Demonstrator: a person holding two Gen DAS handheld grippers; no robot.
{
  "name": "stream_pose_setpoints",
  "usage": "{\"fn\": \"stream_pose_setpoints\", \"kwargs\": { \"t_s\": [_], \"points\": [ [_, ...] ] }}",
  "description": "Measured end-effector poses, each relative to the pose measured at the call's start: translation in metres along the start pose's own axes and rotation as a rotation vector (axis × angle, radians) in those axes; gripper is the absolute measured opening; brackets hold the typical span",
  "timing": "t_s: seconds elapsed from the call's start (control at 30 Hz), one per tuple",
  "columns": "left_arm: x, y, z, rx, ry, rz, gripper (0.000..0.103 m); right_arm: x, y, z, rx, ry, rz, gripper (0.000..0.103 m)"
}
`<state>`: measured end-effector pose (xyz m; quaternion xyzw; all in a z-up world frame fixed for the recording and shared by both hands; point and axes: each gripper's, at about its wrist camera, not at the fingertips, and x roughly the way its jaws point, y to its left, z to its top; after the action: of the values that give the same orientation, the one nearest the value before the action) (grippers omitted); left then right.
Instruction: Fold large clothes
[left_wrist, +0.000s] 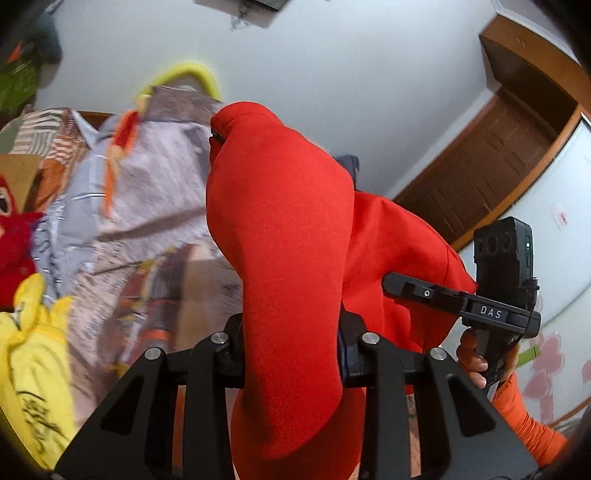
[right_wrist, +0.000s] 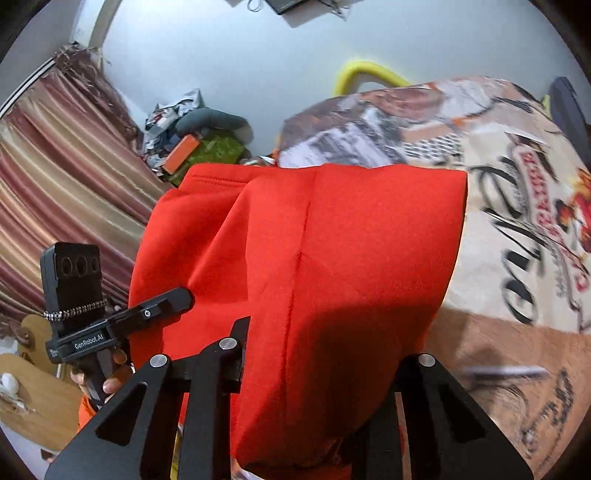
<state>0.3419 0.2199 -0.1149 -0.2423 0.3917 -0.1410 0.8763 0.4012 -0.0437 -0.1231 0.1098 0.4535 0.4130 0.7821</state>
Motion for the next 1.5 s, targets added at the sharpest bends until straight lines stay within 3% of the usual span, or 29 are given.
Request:
{"fn": "stream_pose_setpoints", "kwargs": {
  "t_s": [0.13,0.3,0.57,0.7,0.77,0.83,0.93,1.13,1.33,1.5],
  "points": [
    [-0.004,0.044,0.009,-0.043,-0.004,0.044,0.032,0.04,0.015,0.013,-0.002,0.011,0.018,0.021],
    [0.017,0.096,0.003,-0.079,0.056,0.137,0.032,0.109,0.022,0.015,0.005,0.103,-0.011,0.019],
    [0.075,0.181,-0.015,-0.156,0.151,0.226,0.033,0.2,-0.005,0.002,0.062,0.231,-0.074,0.019],
    [0.096,0.212,-0.024,-0.201,0.19,0.255,0.043,0.224,-0.02,-0.004,0.067,0.245,-0.124,0.02],
    [0.098,0.217,-0.031,-0.204,0.188,0.254,0.05,0.226,-0.017,-0.007,0.007,0.264,-0.179,0.026],
    [0.098,0.215,-0.037,-0.178,0.191,0.285,0.059,0.229,-0.013,-0.009,-0.097,0.292,-0.255,0.045],
    [0.09,0.199,-0.046,-0.1,0.187,0.348,0.063,0.218,-0.014,-0.013,-0.183,0.283,-0.326,0.056],
    [0.071,0.179,-0.065,-0.054,0.191,0.42,0.07,0.193,-0.023,-0.031,-0.188,0.324,-0.377,0.064],
    [0.049,0.157,-0.093,-0.032,0.176,0.473,0.07,0.154,-0.027,-0.062,-0.226,0.355,-0.42,0.065],
    [0.033,0.135,-0.115,-0.001,0.184,0.533,0.07,0.109,-0.019,-0.081,-0.27,0.299,-0.464,0.065]
  ]
}}
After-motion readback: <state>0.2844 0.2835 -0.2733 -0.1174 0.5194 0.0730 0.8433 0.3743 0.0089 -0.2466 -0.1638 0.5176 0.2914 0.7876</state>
